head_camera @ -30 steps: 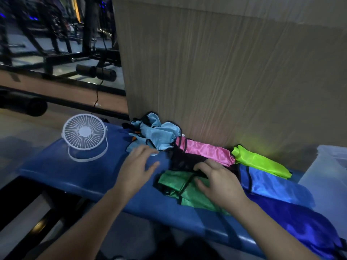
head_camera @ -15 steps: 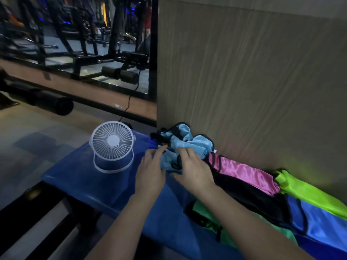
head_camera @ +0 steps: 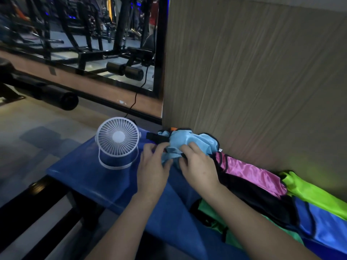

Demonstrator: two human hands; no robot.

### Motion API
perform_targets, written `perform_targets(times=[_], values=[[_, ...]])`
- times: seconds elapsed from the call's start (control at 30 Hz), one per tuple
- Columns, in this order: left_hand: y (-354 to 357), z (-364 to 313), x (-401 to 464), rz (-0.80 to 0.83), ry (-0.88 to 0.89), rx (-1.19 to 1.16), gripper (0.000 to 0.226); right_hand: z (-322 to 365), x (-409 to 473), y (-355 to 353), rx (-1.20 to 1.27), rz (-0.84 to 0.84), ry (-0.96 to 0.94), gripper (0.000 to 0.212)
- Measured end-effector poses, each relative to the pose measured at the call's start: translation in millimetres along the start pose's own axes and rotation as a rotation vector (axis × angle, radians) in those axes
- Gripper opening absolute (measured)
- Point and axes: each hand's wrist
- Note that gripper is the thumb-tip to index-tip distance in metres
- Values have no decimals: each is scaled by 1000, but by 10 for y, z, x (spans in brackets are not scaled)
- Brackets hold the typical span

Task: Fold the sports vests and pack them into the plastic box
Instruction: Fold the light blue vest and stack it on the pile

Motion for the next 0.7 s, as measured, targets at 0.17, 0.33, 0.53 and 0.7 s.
perform_targets(times=[0.17, 0.33, 0.53, 0.7], values=[[-202, -287, 29, -133, 82, -269, 29, 28, -39, -402, 251, -165, -15, 18], [-312, -609, -71, -87, 143, -381, 24, 32, -79, -850, 365, -266, 9, 14], [-528, -1210, -80, -74, 234, -438, 16, 54, -151, -1416, 477, -325, 26, 14], [-939, -1871, -54, -33, 236, -582, 19, 134, -268, -1961, 588, -377, 8, 13]])
Point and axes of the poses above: each hand's wrist, its own x-axis towards the middle knuckle, its own y-axis out of the palm, z = x × y, and after that the axes turned 14 degrees about -x, right-handed
